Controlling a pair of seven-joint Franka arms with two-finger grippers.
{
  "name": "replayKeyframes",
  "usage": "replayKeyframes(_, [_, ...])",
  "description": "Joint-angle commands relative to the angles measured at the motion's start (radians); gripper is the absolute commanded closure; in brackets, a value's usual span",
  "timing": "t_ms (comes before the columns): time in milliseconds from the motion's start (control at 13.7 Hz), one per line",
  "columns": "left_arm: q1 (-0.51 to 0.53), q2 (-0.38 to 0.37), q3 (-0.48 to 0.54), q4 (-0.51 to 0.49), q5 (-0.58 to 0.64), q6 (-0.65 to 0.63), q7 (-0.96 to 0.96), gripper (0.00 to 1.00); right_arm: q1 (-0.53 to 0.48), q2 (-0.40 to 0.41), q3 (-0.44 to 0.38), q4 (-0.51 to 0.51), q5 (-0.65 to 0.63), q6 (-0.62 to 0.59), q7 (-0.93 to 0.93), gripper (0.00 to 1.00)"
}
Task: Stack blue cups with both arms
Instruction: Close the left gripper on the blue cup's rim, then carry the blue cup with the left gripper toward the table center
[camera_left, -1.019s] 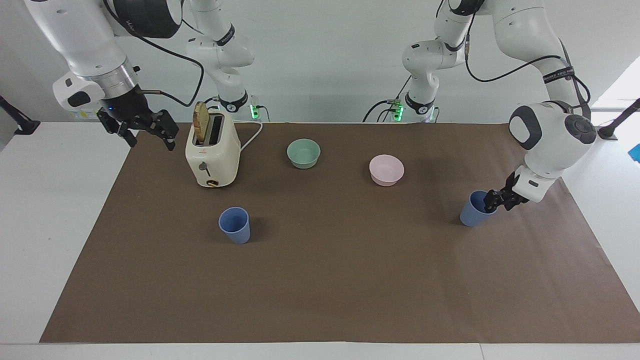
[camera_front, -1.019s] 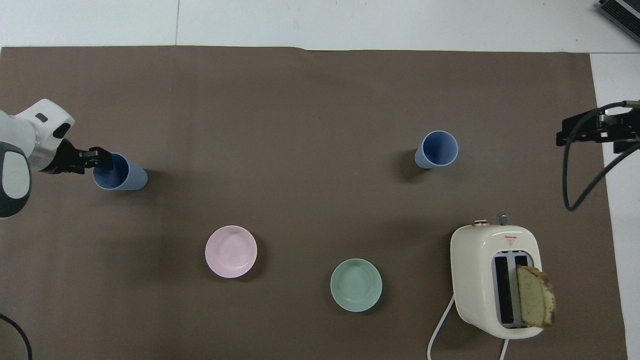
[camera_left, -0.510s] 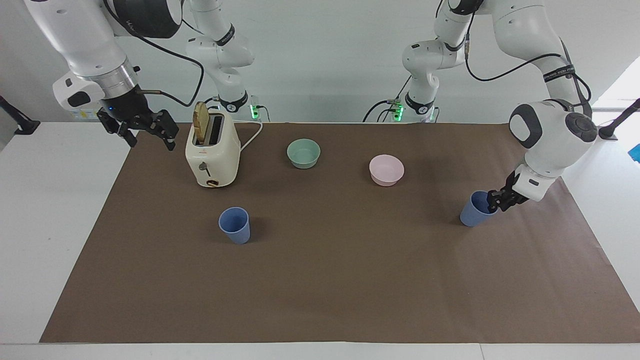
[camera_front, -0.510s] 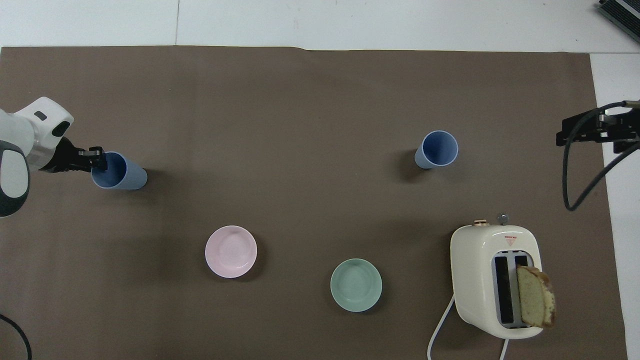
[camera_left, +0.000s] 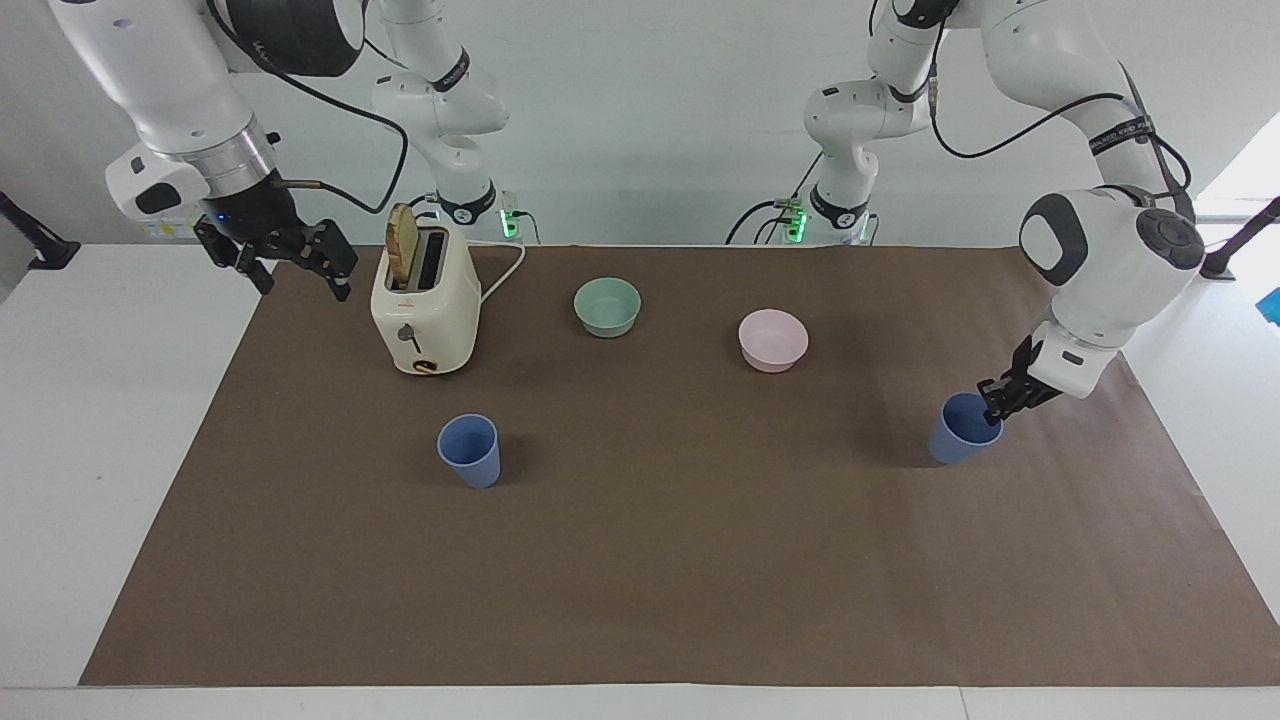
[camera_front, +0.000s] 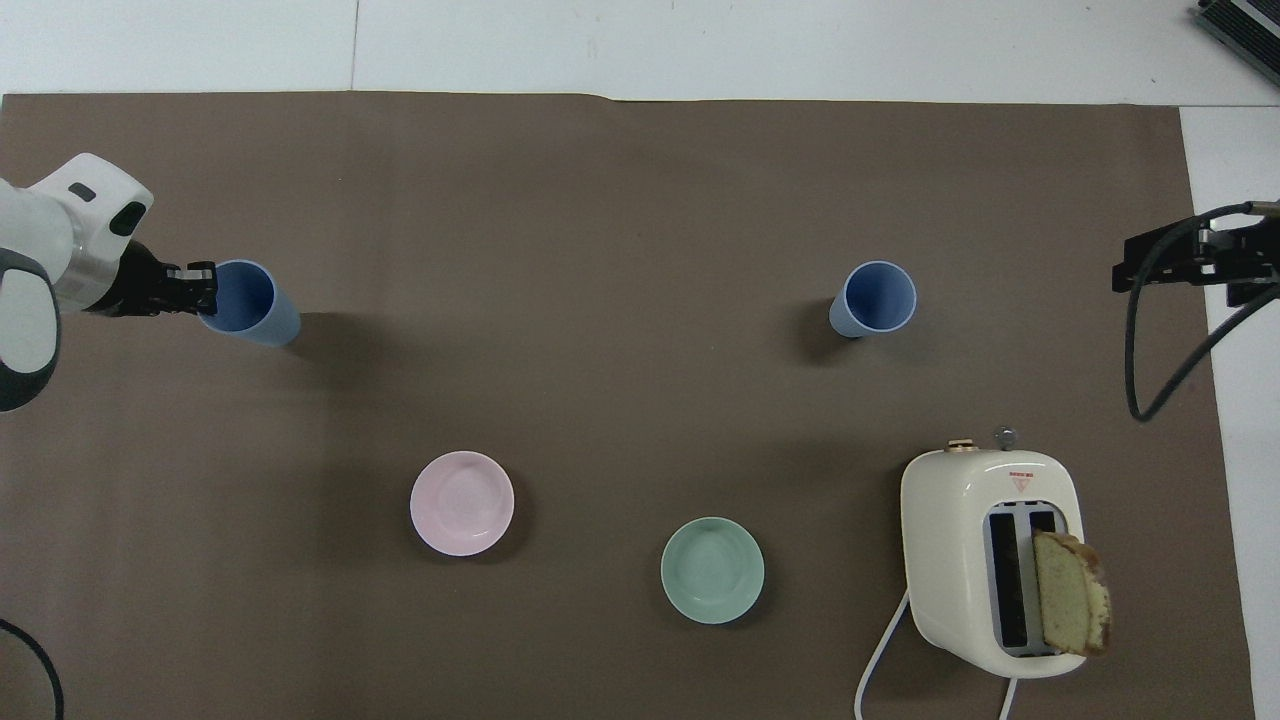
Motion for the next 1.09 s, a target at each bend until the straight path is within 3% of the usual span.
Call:
replayKeyframes(0, [-0.136,-0.002,0.014,0.043,0.011,-0.044,-0.205,1.00,-0.011,-0.022,0.006,-0.026,0.007,0.009,-0.008,0.00])
replayKeyframes(437, [-0.372,-0.005,0.011,0.035,-0.060,0.015,-0.553,1.00,-0.011,-0.022,0.006,-0.026,0.008,0.009,-0.008,0.00])
replayKeyframes(728, [-0.469,0.015,0.012,0.022,-0.089,0.117,-0.616,1.00,-0.011,-0.022,0.006,-0.026,0.007,-0.003,-0.010,0.00])
replayKeyframes(1019, [-0.503,0.049,0.012,0.002,-0.089,0.128,-0.603,1.00,-0.011,-0.023,0.004,-0.027,0.008,-0.007,-0.008,0.00])
